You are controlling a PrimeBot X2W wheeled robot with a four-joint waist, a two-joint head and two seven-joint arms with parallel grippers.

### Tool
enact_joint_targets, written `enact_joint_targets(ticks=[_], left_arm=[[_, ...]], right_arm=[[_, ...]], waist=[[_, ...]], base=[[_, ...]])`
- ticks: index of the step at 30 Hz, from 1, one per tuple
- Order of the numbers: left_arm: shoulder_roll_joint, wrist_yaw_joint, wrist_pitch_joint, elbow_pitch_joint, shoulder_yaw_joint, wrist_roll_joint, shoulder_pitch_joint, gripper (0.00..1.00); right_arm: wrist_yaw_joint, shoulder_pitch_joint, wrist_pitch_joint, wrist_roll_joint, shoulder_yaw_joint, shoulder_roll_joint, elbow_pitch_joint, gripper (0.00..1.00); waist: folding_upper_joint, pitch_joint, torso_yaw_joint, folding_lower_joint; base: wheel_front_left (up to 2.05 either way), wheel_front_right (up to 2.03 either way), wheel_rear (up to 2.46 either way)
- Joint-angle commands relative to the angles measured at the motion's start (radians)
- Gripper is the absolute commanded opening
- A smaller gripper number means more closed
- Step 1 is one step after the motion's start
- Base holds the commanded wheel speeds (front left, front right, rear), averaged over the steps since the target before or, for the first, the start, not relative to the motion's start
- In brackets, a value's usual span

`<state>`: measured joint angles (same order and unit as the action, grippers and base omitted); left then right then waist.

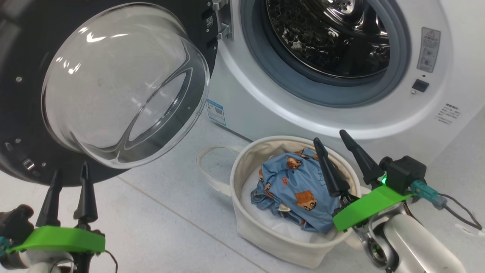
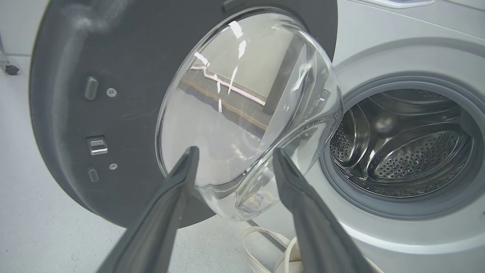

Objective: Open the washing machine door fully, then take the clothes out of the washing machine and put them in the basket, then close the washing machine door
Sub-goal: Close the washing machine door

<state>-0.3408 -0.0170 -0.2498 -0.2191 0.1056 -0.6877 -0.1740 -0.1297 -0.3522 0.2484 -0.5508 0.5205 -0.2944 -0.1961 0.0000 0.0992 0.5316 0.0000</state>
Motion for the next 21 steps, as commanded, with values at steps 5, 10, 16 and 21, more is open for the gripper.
enact_joint_targets(ticks=[5, 10, 16, 21], left_arm=[[-0.024, 0.003, -0.012, 0.034, -0.052, 0.020, -0.024, 1.00], [-0.024, 0.004, -0.012, 0.036, -0.051, 0.021, -0.024, 1.00], [-0.025, 0.006, -0.012, 0.047, -0.053, 0.019, -0.023, 1.00], [-0.031, 0.017, -0.012, 0.094, -0.064, 0.025, -0.022, 0.00]], right_arm=[[-0.001, -0.035, 0.011, -0.014, 0.013, -0.005, 0.022, 1.00], [-0.001, -0.026, 0.012, -0.014, 0.008, -0.003, 0.022, 1.00], [-0.001, -0.020, 0.013, -0.013, 0.004, -0.001, 0.025, 1.00], [-0.001, -0.017, 0.013, -0.014, 0.002, -0.001, 0.029, 1.00]], waist=[[0.0000, -0.008, -0.001, 0.0000], [0.0000, -0.012, -0.003, 0.0000], [0.0000, -0.014, -0.003, 0.0000], [0.0000, -0.018, -0.002, 0.0000]], base=[[0.00, 0.00, 0.00], [0.00, 0.00, 0.00], [0.00, 0.00, 0.00], [0.00, 0.00, 0.00]])
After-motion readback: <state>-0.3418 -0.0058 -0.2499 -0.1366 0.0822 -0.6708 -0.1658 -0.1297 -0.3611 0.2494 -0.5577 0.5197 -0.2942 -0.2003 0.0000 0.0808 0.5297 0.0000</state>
